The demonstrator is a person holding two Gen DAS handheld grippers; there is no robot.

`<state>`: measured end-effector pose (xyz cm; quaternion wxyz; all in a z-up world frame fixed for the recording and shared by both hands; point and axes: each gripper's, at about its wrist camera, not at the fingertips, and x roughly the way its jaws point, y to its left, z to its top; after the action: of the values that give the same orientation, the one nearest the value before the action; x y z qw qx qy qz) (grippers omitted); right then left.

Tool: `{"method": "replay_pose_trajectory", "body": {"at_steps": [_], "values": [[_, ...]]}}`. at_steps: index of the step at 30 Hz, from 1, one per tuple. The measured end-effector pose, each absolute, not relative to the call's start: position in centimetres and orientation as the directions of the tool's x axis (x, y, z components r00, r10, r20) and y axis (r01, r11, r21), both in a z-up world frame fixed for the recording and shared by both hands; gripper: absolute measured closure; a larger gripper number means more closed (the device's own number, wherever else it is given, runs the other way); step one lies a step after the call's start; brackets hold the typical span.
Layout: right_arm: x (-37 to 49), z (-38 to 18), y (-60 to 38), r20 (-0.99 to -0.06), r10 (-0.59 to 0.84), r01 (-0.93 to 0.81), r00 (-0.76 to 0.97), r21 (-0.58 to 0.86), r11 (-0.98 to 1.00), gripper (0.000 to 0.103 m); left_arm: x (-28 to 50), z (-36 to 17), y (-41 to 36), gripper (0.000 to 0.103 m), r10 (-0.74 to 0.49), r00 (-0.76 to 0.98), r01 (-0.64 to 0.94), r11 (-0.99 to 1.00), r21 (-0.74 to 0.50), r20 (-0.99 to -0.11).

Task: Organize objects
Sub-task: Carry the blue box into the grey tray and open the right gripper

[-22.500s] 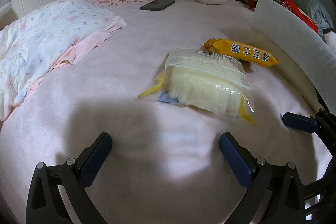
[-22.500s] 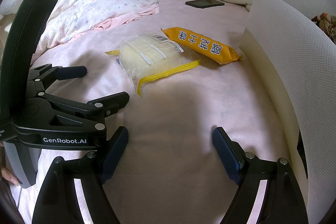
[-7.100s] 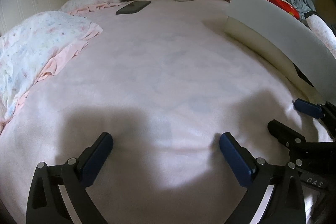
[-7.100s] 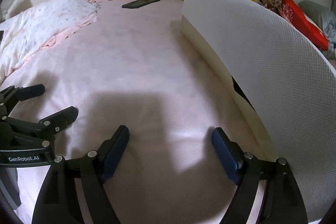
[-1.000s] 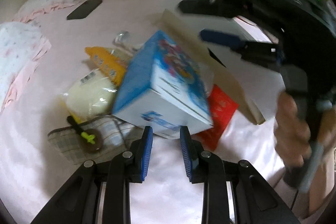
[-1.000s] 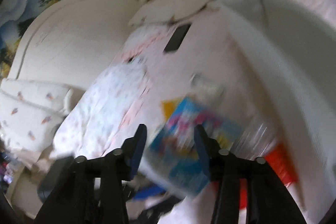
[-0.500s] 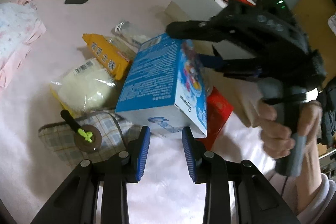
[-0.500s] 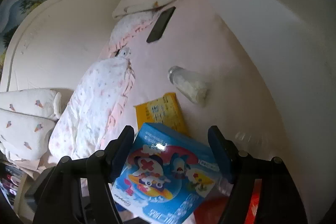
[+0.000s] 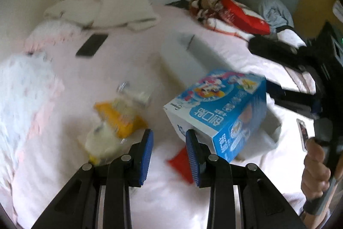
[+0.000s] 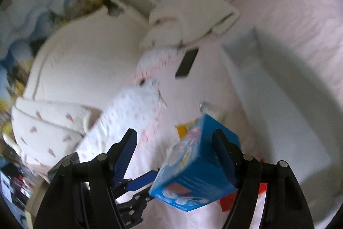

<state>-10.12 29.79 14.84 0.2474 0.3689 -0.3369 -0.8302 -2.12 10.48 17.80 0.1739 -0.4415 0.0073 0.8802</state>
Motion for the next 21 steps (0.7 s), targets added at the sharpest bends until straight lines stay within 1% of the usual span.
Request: {"method": "replay_pose_trajectory", "body": {"at_steps": [4, 7, 11, 13, 15, 21], "values": [[-8.6, 16.2, 34.9, -0.376, -0.636, 0.110, -0.674, 0.801, -0.589, 0.030, -2.9, 21.5, 14.0, 0.073, 0.360, -0.580, -0.364, -0.917, -0.163, -0.730], [-7.4, 16.7, 38.0, -0.357, -0.607, 0.054, -0.710, 0.832, -0.552, 0.030, -3.7, 23.5, 17.0, 0.073, 0.349, -0.605, -0.399, -0.911, -0.107, -0.716], [-5.8, 17.1, 41.4, -0.315, -0.565, 0.012, -0.763, 0.866, -0.500, 0.030, -4.0, 25.3, 19.5, 0.073, 0.394, -0.606, -0.435, -0.891, -0.127, -0.691], [-5.4, 17.1, 42.5, -0.335, -0.559, -0.017, -0.759, 0.868, -0.497, 0.030, -4.6, 25.7, 20.9, 0.073, 0.391, -0.602, -0.446, -0.888, -0.113, -0.696], [-5.6, 16.6, 43.0, -0.374, -0.578, -0.055, -0.725, 0.868, -0.494, 0.030, -5.0, 25.5, 21.8, 0.073, 0.384, -0.585, -0.454, -0.885, -0.104, -0.714], [-7.1, 14.6, 42.5, -0.491, -0.628, -0.127, -0.604, 0.837, -0.532, 0.030, -7.8, 23.1, 22.5, 0.073, 0.399, -0.495, -0.458, -0.875, -0.158, -0.772]]}}
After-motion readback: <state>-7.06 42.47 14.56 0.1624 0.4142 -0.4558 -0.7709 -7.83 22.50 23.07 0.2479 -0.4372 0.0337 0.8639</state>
